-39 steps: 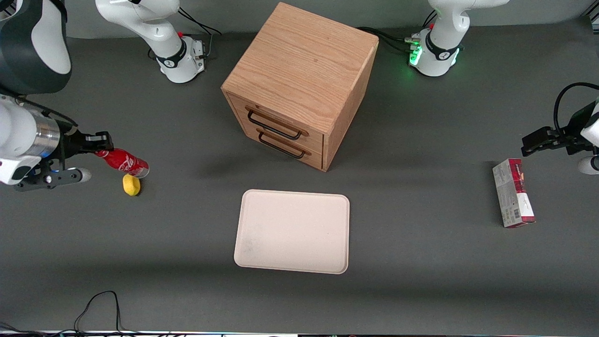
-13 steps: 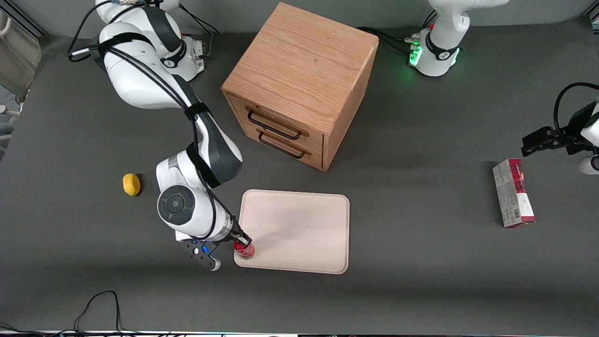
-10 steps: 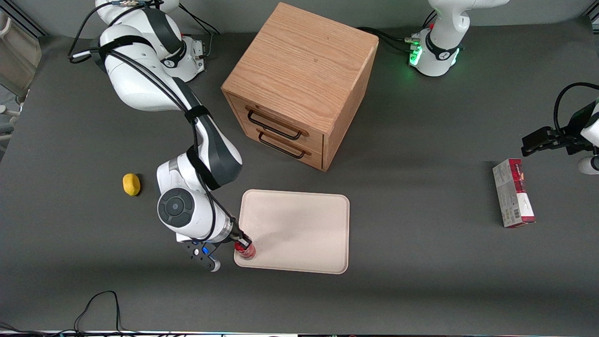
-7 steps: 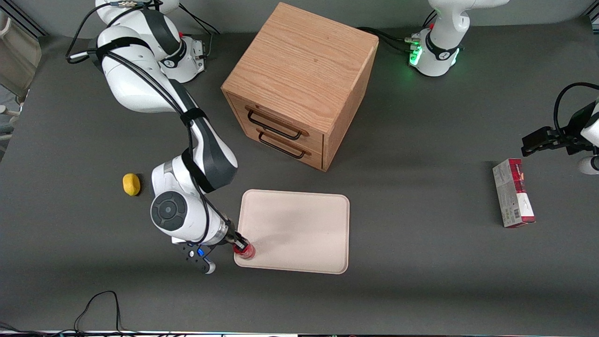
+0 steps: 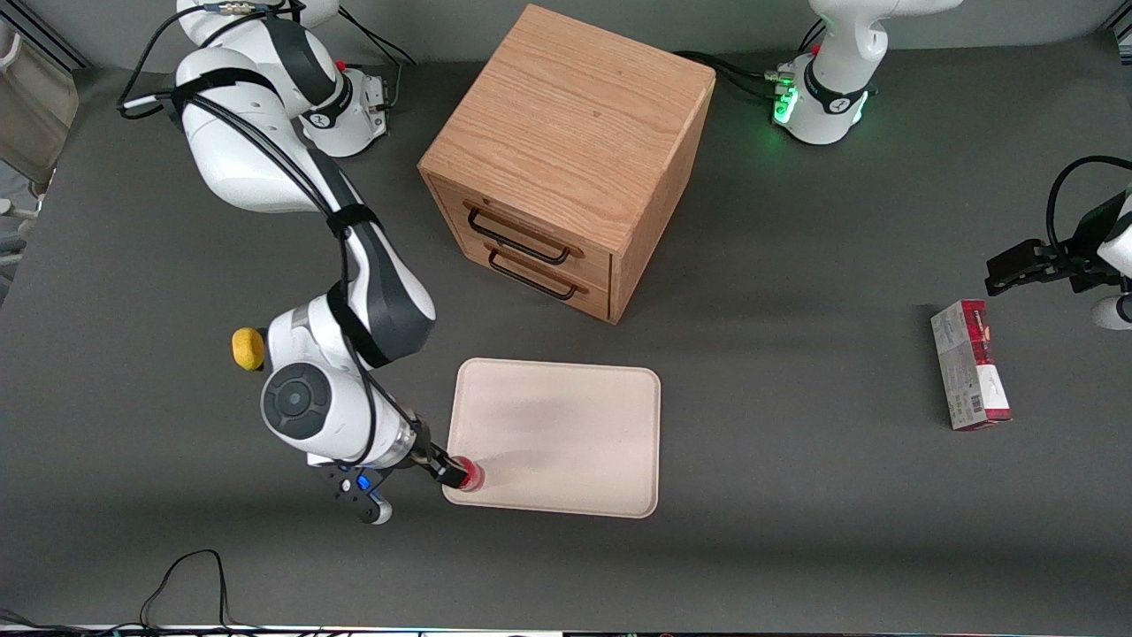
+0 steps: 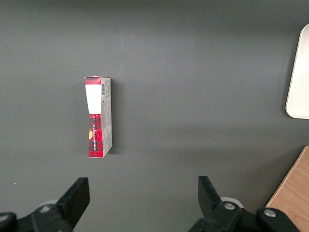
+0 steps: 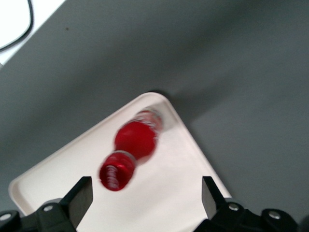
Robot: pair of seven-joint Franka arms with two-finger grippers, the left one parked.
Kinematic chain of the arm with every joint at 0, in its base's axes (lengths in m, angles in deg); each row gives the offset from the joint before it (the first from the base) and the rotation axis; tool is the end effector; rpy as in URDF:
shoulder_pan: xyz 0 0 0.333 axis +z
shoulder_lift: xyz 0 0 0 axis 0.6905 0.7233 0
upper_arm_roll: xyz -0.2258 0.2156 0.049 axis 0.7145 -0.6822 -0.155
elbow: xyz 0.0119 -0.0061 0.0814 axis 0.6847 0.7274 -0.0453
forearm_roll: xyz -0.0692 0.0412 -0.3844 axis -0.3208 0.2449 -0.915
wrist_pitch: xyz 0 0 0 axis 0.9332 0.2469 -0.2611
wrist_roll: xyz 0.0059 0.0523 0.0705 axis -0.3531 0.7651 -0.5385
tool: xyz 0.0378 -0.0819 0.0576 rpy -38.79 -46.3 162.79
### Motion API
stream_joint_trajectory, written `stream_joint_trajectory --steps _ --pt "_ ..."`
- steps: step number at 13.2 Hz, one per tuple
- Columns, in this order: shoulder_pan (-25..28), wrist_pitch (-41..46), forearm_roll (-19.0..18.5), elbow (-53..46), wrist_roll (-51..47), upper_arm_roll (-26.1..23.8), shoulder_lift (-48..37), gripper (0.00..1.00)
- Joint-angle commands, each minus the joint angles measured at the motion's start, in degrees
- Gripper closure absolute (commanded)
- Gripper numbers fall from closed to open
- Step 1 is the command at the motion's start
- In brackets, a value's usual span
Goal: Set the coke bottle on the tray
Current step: 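Lower the bottle onto the tray and open the right gripper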
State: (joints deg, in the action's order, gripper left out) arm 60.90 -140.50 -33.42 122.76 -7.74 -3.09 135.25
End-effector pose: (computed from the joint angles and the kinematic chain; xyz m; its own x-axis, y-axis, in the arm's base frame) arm 0.7375 0.2762 0.3511 0.8061 -0.5887 -0.0597 -0.5917 -0.8031 -0.0695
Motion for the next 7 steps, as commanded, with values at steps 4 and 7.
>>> stream_joint_trajectory --steps 4,7 --pt "-4.39 18.60 3.34 4.86 23.25 0.53 -10.54 0.00" --pt "-6.07 18.81 2.20 23.80 38.80 2.02 -25.02 0.00"
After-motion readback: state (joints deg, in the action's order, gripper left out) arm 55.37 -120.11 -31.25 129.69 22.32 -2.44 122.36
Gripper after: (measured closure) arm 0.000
